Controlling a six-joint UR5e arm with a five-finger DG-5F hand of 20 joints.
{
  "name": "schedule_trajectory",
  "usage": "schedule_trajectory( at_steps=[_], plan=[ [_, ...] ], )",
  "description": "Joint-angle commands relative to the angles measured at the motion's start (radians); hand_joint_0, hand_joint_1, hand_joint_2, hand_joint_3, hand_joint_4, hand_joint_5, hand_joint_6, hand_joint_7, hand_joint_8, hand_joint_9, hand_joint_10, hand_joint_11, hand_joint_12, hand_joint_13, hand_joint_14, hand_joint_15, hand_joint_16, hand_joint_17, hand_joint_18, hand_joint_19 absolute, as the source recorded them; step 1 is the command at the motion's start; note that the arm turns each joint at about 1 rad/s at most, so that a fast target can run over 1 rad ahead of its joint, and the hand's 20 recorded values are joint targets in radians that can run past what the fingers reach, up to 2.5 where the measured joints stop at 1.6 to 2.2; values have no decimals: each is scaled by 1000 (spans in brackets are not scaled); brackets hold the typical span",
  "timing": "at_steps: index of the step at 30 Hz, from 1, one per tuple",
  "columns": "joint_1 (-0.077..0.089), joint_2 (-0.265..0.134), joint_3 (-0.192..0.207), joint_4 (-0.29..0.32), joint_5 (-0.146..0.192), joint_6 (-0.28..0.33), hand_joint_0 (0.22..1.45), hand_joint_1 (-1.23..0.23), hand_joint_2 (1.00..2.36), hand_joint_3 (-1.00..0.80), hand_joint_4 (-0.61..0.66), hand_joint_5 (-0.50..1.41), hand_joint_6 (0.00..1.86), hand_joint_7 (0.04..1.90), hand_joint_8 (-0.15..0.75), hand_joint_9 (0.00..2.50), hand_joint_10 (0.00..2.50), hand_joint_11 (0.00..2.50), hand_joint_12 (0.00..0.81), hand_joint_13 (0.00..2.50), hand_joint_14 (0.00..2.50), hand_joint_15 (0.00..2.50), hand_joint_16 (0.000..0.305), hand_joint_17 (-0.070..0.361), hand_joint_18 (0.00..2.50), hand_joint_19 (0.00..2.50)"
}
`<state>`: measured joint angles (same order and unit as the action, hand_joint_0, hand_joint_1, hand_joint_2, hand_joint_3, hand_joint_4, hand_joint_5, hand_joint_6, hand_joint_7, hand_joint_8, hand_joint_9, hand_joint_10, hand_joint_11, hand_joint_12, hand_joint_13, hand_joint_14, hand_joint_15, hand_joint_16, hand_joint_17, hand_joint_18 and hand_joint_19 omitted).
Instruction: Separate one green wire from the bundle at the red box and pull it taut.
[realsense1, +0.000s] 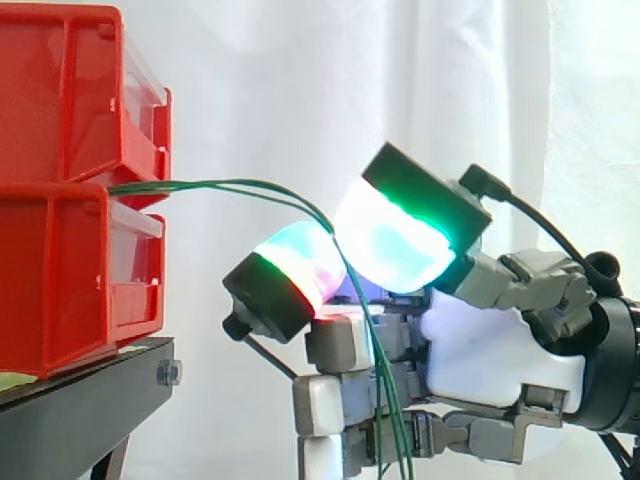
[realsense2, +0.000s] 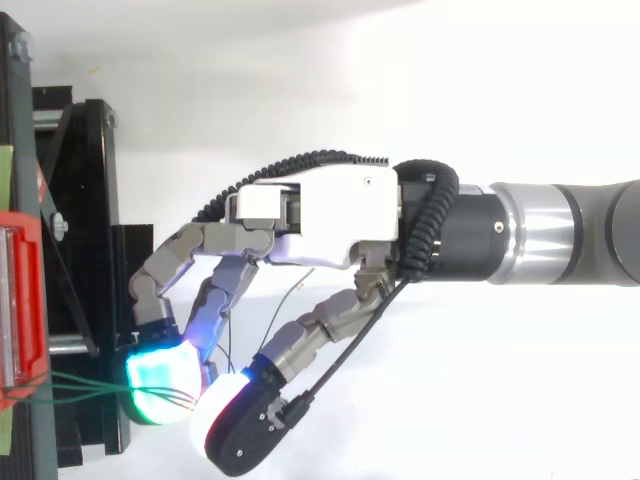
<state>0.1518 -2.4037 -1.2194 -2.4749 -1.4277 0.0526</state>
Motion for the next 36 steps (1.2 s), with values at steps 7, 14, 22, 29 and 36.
schedule_trajectory(
  at_steps=[7,14,22,29,36],
  plan=[
    [-26,0,58,-161,-54,47,709,-961,1000,-500,98,-182,930,987,281,1070,24,810,319,1054,21,579,46,103,879,493],
    [-34,0,87,-213,-51,52,602,-805,1000,-500,115,-168,914,995,292,1104,22,794,329,1083,22,585,47,107,897,524],
    [-34,0,104,-217,-48,52,638,-723,1000,-500,113,-178,901,995,288,1159,26,906,332,1145,24,678,49,110,914,533],
    [-26,0,106,-208,-28,49,644,-771,1000,-500,124,-198,904,935,276,1221,22,1195,337,1249,27,903,50,113,914,526],
    [-24,0,106,-205,-20,47,669,-784,1000,-500,123,-202,903,912,268,1240,18,1346,332,1370,27,1134,51,114,919,545]
  ],
)
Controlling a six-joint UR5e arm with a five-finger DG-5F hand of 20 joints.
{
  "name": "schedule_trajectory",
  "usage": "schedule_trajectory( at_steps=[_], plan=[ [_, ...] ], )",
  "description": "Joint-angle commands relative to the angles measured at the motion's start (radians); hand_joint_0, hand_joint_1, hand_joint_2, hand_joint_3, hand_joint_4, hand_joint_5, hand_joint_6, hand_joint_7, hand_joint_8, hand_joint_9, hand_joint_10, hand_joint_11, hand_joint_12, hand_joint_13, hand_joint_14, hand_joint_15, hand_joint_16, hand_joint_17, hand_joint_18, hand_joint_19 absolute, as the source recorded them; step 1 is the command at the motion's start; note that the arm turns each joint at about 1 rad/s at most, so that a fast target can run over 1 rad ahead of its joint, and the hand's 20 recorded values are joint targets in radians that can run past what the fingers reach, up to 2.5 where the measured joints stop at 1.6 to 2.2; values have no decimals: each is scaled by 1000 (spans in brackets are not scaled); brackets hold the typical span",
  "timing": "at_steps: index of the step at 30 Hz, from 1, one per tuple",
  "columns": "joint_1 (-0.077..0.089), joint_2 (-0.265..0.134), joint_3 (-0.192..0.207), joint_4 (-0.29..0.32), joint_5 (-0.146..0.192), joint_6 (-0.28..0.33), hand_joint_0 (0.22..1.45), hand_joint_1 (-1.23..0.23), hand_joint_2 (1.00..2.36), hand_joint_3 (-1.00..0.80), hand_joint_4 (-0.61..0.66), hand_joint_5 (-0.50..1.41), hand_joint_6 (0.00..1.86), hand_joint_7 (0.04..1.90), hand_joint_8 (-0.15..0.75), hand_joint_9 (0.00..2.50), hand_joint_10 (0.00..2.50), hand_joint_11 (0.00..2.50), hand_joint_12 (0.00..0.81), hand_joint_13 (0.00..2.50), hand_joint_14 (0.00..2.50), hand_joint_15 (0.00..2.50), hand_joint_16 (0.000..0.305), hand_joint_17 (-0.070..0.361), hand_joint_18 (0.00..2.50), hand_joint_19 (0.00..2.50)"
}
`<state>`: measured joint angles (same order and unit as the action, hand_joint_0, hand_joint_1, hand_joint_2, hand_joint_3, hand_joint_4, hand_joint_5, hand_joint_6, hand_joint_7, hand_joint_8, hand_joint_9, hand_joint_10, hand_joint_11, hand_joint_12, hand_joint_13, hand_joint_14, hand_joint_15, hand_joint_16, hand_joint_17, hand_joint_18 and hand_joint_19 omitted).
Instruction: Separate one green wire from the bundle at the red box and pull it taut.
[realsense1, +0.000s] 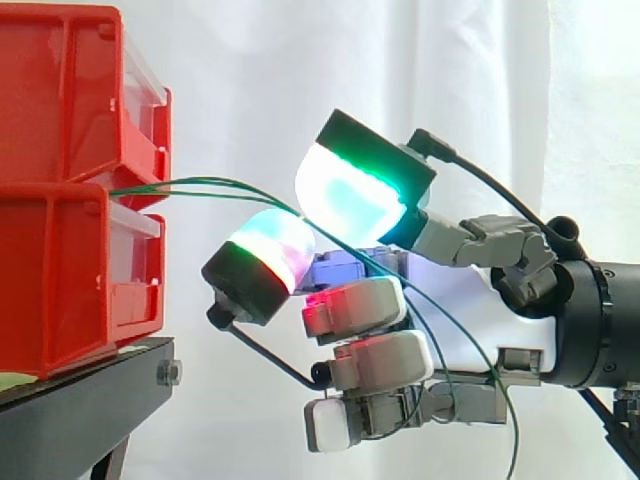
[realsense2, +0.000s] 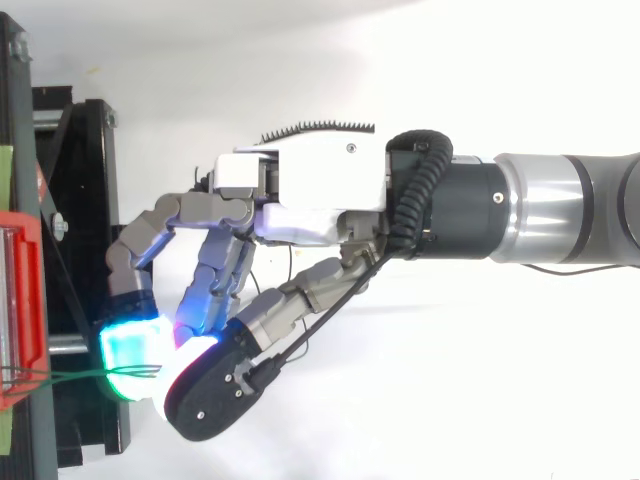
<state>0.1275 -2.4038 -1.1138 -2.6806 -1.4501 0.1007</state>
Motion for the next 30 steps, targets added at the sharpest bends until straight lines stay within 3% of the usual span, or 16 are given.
schedule_trajectory(
  at_steps=[1,9,15,19,21,22,26,30],
  plan=[
    [1,0,0,1,2,-1,677,-787,1000,-500,119,-202,903,920,264,1251,19,1369,336,1378,25,1156,50,113,922,553],
    [1,0,-1,1,2,-3,683,-791,1000,-500,129,-208,908,893,249,1324,27,1634,320,1509,13,1486,51,115,946,587],
    [1,0,0,5,2,-9,658,-793,1000,-500,135,-210,906,880,240,1270,422,1550,315,1579,0,1656,52,116,964,628],
    [1,-2,-1,5,2,-12,629,-798,1000,-500,133,-214,897,866,237,1253,499,1543,307,1558,146,1605,52,117,977,645],
    [1,-2,-1,5,2,-12,626,-795,1000,-500,135,-214,897,856,243,1237,634,1500,311,1554,186,1573,52,117,978,644],
    [1,0,-1,5,2,-12,626,-783,1000,-500,136,-213,897,847,238,1225,826,1436,313,1553,262,1555,52,117,982,653],
    [1,0,-3,5,2,-12,673,-741,1000,-500,99,-209,904,876,239,1221,1064,1387,303,1553,330,1560,52,118,1000,660],
    [1,0,-8,7,2,-13,695,-751,1005,-444,59,-211,918,900,246,1204,1137,1392,307,1550,355,1556,52,118,1003,668]
  ],
)
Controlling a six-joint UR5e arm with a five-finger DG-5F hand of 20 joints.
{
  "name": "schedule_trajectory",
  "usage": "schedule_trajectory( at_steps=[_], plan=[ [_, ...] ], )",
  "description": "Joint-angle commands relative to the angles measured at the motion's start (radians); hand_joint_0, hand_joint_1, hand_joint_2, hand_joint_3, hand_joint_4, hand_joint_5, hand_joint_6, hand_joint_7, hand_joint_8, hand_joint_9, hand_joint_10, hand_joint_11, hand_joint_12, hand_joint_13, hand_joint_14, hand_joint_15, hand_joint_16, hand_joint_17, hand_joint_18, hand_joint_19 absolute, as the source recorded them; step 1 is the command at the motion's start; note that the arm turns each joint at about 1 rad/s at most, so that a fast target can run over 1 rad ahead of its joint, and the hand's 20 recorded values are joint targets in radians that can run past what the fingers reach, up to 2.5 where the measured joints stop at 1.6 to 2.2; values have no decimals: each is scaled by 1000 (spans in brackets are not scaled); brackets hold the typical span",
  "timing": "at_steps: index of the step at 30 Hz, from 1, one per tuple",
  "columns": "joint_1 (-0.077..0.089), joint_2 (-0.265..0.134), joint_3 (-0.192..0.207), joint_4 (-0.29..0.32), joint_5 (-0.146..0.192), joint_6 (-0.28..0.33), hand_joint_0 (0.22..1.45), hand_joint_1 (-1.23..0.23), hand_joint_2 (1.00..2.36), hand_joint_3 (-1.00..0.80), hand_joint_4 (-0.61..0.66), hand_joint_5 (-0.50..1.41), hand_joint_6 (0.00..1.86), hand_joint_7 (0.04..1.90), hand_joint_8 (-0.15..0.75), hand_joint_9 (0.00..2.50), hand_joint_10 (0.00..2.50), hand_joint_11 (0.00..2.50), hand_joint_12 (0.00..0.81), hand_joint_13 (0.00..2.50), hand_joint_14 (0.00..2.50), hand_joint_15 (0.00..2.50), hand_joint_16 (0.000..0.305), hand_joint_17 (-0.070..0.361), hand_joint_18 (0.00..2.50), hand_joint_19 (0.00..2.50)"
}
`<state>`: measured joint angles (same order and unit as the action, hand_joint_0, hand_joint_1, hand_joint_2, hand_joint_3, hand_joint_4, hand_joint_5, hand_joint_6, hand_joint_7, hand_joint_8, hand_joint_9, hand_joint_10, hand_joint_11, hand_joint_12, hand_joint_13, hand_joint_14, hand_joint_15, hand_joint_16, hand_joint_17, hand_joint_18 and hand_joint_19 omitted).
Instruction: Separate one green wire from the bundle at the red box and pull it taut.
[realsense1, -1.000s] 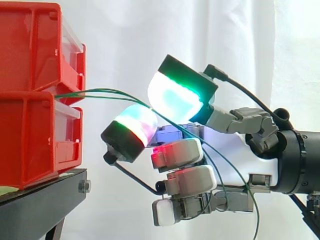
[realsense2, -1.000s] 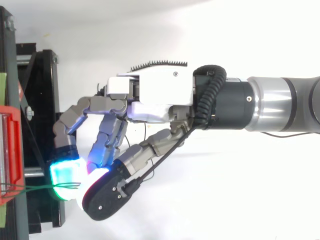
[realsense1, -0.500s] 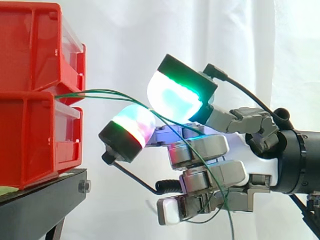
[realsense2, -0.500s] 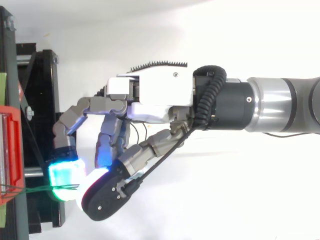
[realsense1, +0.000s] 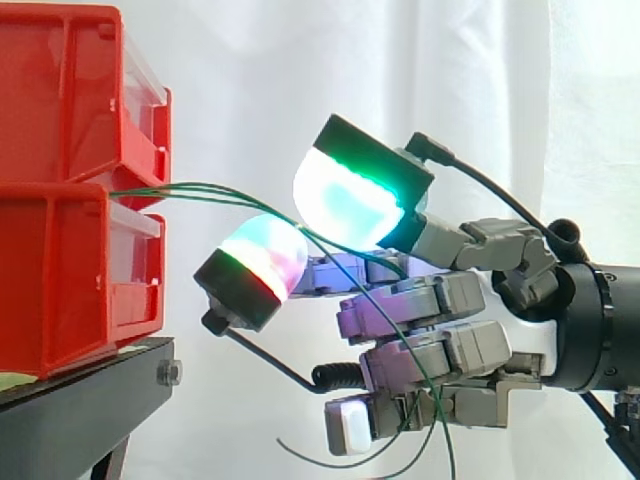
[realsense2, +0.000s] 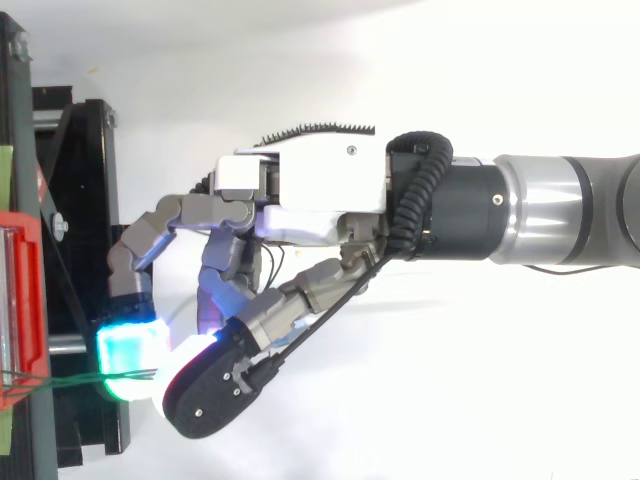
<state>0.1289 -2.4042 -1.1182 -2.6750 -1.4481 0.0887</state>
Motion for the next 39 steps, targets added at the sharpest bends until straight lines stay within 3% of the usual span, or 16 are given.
schedule_trajectory(
  at_steps=[1,12,18,20,21,22,23,24,25,28,39],
  plan=[
    [0,-1,-3,1,0,-3,700,-763,1008,-429,49,-212,920,905,243,1187,1184,1386,315,1547,364,1545,53,119,1004,660],
    [0,0,-5,4,0,-52,727,-893,1000,-500,114,-211,926,867,246,1158,1307,1335,314,1529,311,1561,52,117,1008,658],
    [0,-1,-5,4,0,-73,727,-920,1000,-500,112,-204,926,885,246,1178,1196,1363,335,1544,0,1651,51,115,999,659],
    [0,0,-5,4,0,-76,709,-921,1000,-500,111,-198,923,896,251,1220,830,1481,343,1435,12,1487,50,113,968,642],
    [0,0,-5,4,0,-78,701,-918,1000,-500,98,-193,917,918,256,1246,511,1559,360,1361,18,1386,50,112,951,637],
    [0,-1,-5,4,0,-78,693,-913,1000,-500,100,-191,916,922,258,1265,405,1572,373,1301,21,1292,50,112,945,627],
    [-2,0,-5,1,0,-78,674,-894,1000,-500,100,-186,912,916,264,1293,109,1638,381,1206,24,1146,49,111,928,619],
    [-3,0,-5,0,-3,-76,673,-895,1000,-500,101,-185,911,922,264,1298,24,1661,384,1174,26,1106,49,111,923,611],
    [-5,0,-5,0,-3,-78,657,-873,1000,-500,102,-181,906,931,275,1257,9,1484,383,1053,27,912,48,109,895,589],
    [-6,0,-5,-5,-5,-76,637,-822,1000,-500,101,-178,902,950,280,1176,18,1307,368,929,22,713,49,109,847,559],
    [-9,0,-5,-5,-9,-89,598,-708,1000,-500,102,-172,880,965,290,1079,23,1100,366,747,20,559,50,112,706,504]
  ],
)
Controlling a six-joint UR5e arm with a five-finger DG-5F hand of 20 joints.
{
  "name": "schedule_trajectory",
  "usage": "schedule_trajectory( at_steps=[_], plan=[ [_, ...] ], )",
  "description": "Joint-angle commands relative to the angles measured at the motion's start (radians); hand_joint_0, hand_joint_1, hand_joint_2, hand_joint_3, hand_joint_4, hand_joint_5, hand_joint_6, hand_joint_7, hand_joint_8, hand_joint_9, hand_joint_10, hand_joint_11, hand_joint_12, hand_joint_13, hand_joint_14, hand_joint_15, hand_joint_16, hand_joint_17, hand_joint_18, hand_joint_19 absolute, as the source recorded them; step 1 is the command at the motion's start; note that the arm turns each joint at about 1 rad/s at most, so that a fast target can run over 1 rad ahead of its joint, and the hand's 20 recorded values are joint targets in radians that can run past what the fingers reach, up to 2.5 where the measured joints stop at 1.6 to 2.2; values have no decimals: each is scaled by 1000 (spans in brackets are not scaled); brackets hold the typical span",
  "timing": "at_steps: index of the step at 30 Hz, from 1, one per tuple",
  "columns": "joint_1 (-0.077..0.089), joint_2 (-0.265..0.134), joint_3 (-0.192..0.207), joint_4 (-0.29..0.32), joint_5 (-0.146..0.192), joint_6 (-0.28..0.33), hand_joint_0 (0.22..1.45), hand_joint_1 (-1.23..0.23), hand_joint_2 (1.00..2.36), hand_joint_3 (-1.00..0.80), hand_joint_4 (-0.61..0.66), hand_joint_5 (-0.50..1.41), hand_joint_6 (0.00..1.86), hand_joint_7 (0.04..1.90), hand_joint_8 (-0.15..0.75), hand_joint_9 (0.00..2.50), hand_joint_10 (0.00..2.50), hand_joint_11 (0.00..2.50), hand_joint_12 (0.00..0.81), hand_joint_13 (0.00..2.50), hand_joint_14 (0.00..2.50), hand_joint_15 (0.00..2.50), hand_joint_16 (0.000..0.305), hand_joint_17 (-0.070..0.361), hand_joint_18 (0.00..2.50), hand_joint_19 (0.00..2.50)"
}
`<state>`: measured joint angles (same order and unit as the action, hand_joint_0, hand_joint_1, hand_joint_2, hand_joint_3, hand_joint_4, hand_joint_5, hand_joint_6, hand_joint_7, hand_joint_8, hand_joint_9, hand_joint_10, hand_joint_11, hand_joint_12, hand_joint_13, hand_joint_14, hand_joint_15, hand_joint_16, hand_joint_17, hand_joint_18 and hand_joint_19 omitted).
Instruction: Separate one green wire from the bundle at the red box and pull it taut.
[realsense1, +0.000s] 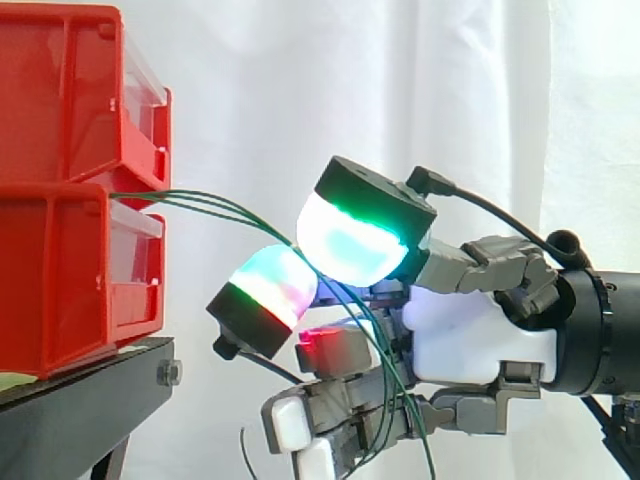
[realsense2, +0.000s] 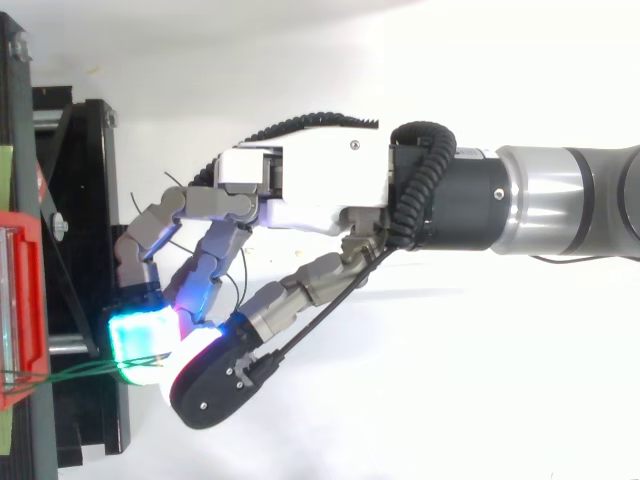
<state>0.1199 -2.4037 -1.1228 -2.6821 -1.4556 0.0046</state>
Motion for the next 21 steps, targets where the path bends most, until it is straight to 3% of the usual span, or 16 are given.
schedule_trajectory(
  at_steps=[1,9,13,18,21],
  plan=[
    [0,0,0,4,-2,-6,597,-709,1000,-500,105,-172,879,969,289,1080,24,1079,365,746,20,554,50,112,700,516],
    [-2,0,0,2,-2,-8,674,-785,1010,-398,38,-186,902,973,283,1006,23,1046,368,679,17,520,50,112,654,490],
    [-2,0,0,-1,-2,-6,766,-907,1000,-500,32,-200,919,953,281,948,23,1008,367,623,16,455,50,113,622,428],
    [-6,0,1,-2,-12,-6,721,-942,1000,-500,78,-192,915,943,284,948,23,1001,362,602,15,435,50,113,613,407],
    [-13,0,9,-16,-29,-6,610,-901,1000,-500,93,-183,908,943,281,968,23,997,364,592,16,451,50,113,586,425]
  ],
)
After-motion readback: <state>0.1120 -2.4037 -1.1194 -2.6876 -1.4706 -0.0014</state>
